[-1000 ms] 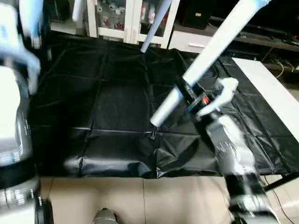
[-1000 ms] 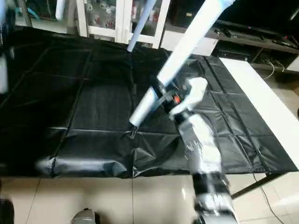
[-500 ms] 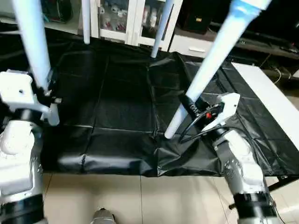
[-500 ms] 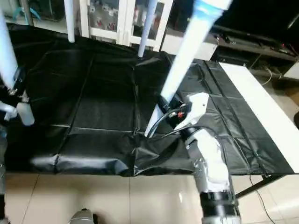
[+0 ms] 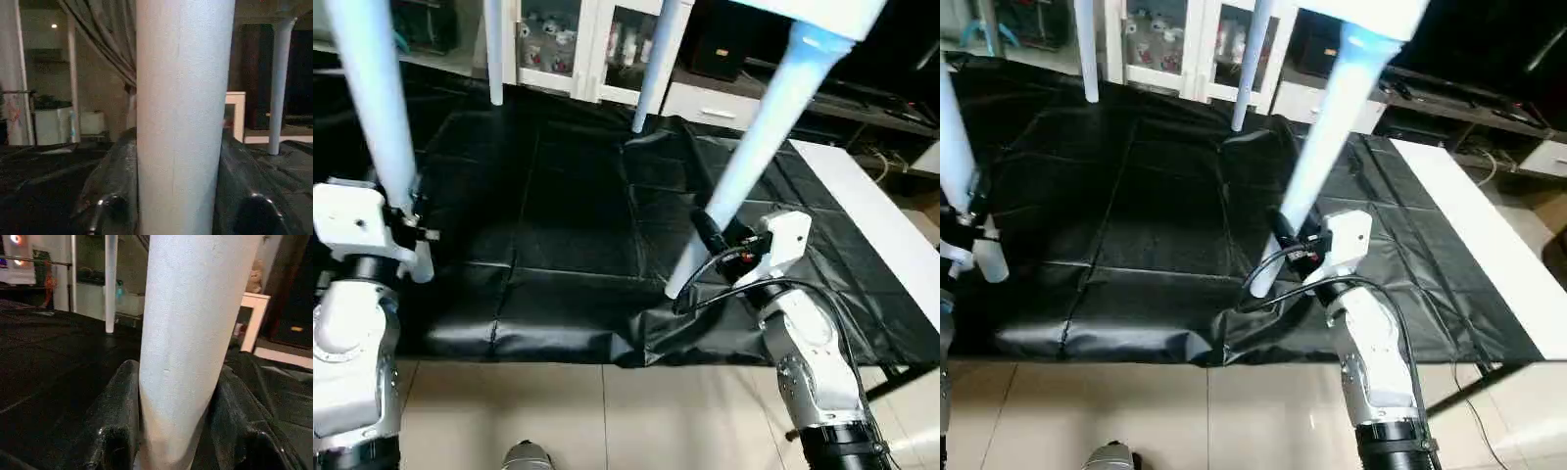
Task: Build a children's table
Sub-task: Flip table
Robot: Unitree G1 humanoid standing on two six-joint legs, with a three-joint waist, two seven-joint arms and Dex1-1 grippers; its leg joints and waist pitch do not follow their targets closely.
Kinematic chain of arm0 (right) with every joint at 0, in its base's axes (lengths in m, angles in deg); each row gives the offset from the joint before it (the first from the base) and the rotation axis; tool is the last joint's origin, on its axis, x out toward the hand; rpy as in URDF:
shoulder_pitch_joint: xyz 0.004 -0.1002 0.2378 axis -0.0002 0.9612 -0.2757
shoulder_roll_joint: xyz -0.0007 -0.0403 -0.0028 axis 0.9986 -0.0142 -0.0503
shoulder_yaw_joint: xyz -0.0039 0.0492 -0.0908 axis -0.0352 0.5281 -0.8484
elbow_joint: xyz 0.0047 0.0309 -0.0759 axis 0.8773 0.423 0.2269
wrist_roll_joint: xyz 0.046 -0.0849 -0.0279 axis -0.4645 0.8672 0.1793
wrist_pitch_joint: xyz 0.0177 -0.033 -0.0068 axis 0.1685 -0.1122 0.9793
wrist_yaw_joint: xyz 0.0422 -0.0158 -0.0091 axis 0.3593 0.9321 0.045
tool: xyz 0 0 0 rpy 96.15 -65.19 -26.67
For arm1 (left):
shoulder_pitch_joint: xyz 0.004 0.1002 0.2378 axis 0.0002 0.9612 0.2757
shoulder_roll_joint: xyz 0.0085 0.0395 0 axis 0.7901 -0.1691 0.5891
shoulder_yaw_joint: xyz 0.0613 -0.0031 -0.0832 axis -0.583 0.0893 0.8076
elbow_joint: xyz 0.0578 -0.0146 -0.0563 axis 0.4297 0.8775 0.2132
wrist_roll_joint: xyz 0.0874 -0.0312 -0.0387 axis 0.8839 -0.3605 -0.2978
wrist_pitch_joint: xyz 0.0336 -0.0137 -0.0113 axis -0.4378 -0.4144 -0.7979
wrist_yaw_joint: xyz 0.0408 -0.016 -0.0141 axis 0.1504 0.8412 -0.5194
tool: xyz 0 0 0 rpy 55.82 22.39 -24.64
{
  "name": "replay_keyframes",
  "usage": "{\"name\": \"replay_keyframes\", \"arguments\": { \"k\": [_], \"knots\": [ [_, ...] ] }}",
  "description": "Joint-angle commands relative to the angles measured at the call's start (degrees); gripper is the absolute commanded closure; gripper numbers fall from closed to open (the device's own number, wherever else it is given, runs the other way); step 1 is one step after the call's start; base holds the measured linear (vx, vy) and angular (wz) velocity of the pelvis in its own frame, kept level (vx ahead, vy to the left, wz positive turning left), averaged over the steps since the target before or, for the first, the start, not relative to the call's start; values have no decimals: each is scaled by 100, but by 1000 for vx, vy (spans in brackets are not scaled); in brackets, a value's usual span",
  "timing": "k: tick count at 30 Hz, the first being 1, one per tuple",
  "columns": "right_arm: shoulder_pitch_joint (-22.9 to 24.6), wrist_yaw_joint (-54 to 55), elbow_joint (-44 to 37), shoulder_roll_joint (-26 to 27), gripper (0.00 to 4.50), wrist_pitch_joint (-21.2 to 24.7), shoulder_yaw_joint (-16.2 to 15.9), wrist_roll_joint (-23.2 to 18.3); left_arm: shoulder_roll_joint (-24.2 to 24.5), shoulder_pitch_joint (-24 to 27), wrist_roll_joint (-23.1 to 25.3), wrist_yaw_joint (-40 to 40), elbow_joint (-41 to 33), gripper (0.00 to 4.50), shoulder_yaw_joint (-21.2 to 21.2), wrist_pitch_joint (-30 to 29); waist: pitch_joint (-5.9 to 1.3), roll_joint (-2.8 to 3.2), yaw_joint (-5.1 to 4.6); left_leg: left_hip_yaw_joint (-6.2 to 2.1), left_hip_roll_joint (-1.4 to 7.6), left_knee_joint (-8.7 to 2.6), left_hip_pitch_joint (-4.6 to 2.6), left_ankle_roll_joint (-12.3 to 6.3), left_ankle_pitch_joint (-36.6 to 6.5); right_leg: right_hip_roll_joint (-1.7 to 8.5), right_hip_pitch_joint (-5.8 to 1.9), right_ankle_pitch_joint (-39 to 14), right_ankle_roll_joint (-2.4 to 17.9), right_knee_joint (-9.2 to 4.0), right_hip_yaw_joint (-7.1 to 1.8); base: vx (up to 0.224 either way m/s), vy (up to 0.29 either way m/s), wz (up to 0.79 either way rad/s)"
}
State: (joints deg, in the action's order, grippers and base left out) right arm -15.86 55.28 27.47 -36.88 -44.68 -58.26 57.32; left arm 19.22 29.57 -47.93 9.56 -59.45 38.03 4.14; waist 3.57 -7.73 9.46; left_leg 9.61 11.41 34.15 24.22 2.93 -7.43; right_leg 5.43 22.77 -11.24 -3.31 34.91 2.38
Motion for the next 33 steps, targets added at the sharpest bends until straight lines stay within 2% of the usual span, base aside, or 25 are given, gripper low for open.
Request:
{"name": "replay_keyframes", "arguments": {
  "k": [1,3,4,5,6,7,8,9,10,11,12,13,14,15,16,17,19,20,24,25,26,27,28,30,33],
  "knots": [
    [158,94,216,-105,263,-10,169,263,-25,6,-20,143,-88,214,-243,76,-284,314,-108,-142,176,-705,-393,1041,-5338,118,112,-3081,544,-501,73,-53,4,-6],
    [154,175,253,-85,228,-124,243,192,-9,31,-31,122,-118,182,-261,7,-259,357,-52,7,212,-969,-200,1046,-5680,-56,-25,-2995,639,-235,233,-59,-4,-2],
    [155,173,264,-84,225,-188,248,155,10,38,-21,117,-123,171,-267,17,-229,404,498,669,157,-1524,587,1057,-5901,-355,-512,-1947,727,1157,493,-119,-18,19],
    [155,171,264,-84,218,-189,248,154,10,38,-21,117,-123,169,-267,17,-262,308,712,850,100,-1476,579,965,-5318,-324,-516,-2132,656,1122,344,-119,-18,19],
    [179,156,243,-92,206,-240,222,132,26,57,-17,95,-128,164,-260,47,-373,-250,323,589,284,-13,-525,982,-3334,462,471,-4599,135,9,-301,-39,-141,24],
    [192,162,239,-96,206,-252,218,135,24,69,-37,97,-142,164,-251,54,-218,-172,241,-17,79,847,-623,534,-1902,1011,795,-5895,100,-750,-530,42,-161,14],
    [207,157,241,-93,195,-255,218,121,25,87,-47,98,-152,152,-245,68,-269,-129,320,-376,-149,679,26,134,-637,714,-51,-5817,329,-606,-876,42,-161,14],
    [217,150,244,-89,181,-254,221,109,25,98,-55,100,-159,131,-242,75,-189,26,471,-464,-69,490,8,201,-511,799,-189,-5172,542,-505,-735,0,0,0],
    [246,143,231,-87,176,-273,233,94,5,133,-104,116,-208,129,-231,93,-269,272,399,-301,249,-118,-659,718,-2274,40,240,-2546,819,-75,-267,-65,-12,23],
    [274,129,222,-79,169,-296,248,67,-6,176,-131,120,-249,127,-228,111,-302,280,334,-312,279,-270,-624,756,-2686,-8,142,-1842,868,-6,-194,-65,-12,23],
    [300,145,220,-80,169,-342,260,82,-16,225,-151,132,-284,127,-231,131,-337,355,296,-325,297,-410,-487,776,-2853,23,-34,-942,973,35,-156,-117,-2,13],
    [319,153,231,-79,156,-393,274,96,-23,272,-178,145,-314,117,-243,149,-309,355,290,-268,259,-463,-439,753,-2930,69,-91,-886,971,-51,-146,-41,55,-8],
    [329,158,253,-72,139,-436,284,116,-18,301,-195,148,-314,89,-258,170,-302,372,282,-261,239,-480,-425,778,-2995,107,-114,-998,949,-87,-158,-41,55,-8],
    [369,132,227,-66,139,-465,306,89,-58,365,-247,142,-357,89,-259,209,-282,372,249,-242,213,-516,-416,815,-3130,161,-132,-1328,882,-178,-183,0,0,0],
    [397,107,214,-60,128,-485,322,65,-87,408,-282,134,-380,81,-260,243,-289,333,200,-231,206,-529,-422,827,-3171,199,-156,-1544,822,-242,-198,0,0,0],
    [454,79,175,-66,128,-512,323,37,-129,487,-349,162,-428,81,-271,282,-295,346,186,-224,205,-533,-437,830,-3134,207,-156,-1566,817,-258,-202,0,0,0],
    [663,61,49,-66,101,-595,342,-15,-271,735,-586,293,-530,47,-303,426,-310,279,105,-194,202,-567,-382,746,-2637,231,-255,-1316,769,-294,-212,0,0,0],
    [773,71,-32,-64,90,-621,340,-9,-304,857,-608,331,-555,44,-321,480,-309,292,100,-187,207,-568,-346,706,-2324,225,-273,-1058,726,-285,-211,0,0,0],
    [1194,61,-347,-4,62,-627,261,-44,-536,1326,-806,408,-588,14,-313,764,-303,310,59,-163,205,-552,-376,688,-2414,217,-254,-1042,691,-311,-236,0,0,0],
    [1301,60,-439,25,47,-607,215,-57,-713,1475,-884,284,-598,2,-234,869,-300,354,23,-156,203,-559,-384,684,-2498,209,-244,-1055,718,-321,-244,0,0,0],
    [1301,60,-439,25,47,-607,215,-57,-713,1475,-884,284,-598,2,-234,869,-298,330,1,-152,207,-549,-391,656,-2473,204,-244,-981,741,-320,-249,0,0,0],
    [1344,44,-487,37,42,-590,192,-74,-777,1533,-889,221,-596,2,-198,907,-307,355,-9,-151,205,-544,-397,643,-2434,202,-246,-916,758,-312,-252,0,0,0],
    [1536,31,-700,49,40,-393,106,-116,-917,1823,-977,123,-713,1,-232,577,-303,381,-32,-151,206,-548,-391,632,-2414,194,-246,-871,760,-307,-254,0,0,0],
    [1672,27,-837,61,40,-242,53,-168,-971,2031,-1031,127,-818,1,-332,382,-284,343,-61,-146,213,-546,-367,584,-2287,181,-278,-706,746,-297,-252,0,0,0],
    [1926,16,-1121,72,40,-47,-70,-237,-942,2399,-746,151,-1014,1,-704,231,-305,367,-89,-128,209,-523,-394,455,-2042,155,-269,-435,690,-295,-263,0,0,0]
  ]
}}
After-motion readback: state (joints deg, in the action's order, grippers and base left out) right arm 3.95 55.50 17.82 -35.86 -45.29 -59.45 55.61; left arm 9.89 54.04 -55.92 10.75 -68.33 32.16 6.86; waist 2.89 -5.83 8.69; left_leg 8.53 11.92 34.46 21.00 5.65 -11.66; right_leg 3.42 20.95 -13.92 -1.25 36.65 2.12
